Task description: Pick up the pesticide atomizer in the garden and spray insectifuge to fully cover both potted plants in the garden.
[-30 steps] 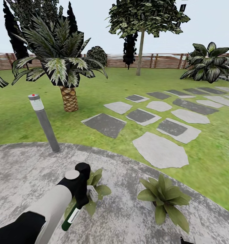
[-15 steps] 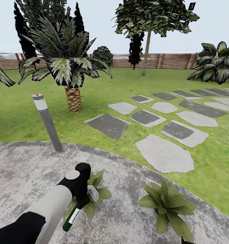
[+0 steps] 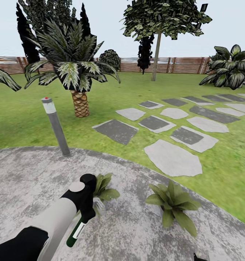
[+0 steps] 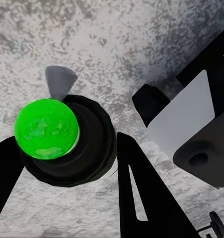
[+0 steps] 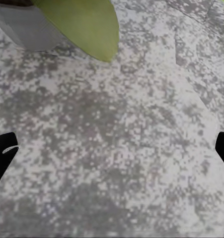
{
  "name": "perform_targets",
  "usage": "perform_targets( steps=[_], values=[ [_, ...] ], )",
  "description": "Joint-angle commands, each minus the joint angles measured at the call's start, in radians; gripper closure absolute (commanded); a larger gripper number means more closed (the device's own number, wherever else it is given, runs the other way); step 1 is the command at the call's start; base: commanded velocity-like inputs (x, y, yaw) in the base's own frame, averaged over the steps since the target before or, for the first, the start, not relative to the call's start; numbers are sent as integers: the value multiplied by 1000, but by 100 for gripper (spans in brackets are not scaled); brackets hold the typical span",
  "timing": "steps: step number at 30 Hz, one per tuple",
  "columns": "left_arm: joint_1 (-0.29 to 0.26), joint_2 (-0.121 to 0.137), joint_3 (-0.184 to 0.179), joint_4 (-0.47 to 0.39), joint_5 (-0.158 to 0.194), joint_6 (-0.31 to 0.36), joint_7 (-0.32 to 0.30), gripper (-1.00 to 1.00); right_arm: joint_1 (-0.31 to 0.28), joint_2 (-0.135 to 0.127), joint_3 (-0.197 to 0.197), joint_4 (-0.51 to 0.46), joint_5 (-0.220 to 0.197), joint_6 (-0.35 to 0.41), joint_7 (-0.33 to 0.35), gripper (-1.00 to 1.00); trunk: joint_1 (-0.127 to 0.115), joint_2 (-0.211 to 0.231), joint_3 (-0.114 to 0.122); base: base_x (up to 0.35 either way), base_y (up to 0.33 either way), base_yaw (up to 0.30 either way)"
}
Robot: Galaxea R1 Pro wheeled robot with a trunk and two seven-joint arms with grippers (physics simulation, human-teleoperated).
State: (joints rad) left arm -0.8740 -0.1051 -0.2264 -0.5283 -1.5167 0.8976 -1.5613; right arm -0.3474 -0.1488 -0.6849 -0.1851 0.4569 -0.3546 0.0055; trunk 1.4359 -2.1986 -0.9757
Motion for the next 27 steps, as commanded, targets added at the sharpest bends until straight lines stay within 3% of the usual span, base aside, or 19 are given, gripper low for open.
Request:
perform_targets(
  steps=[1, 5, 14, 18, 27],
  values=[
    [0, 1, -2, -1, -8, 11, -10, 100, -1, 0, -8, 1, 9, -4, 1, -100, -1, 0, -1, -281, 193, 0],
    [0, 8, -1, -1, -9, 11, -10, 100, -1, 0, -8, 1, 9, -4, 1, -100, -1, 0, -1, -209, 244, 0],
    [0, 80, 34, -2, -7, 11, -10, 100, -1, -1, -8, 1, 9, -4, 1, -100, -1, 0, -1, -20, 307, 0],
    [0, 83, 67, -31, -7, 11, -10, 100, -1, 0, -8, 1, 9, -4, 1, -100, -1, 0, -1, 157, 303, 0],
    [1, 84, 74, -79, -6, 9, -10, 100, -1, -1, -8, 1, 9, -4, 1, -100, -1, 0, -1, 104, 116, 0]
  ],
)
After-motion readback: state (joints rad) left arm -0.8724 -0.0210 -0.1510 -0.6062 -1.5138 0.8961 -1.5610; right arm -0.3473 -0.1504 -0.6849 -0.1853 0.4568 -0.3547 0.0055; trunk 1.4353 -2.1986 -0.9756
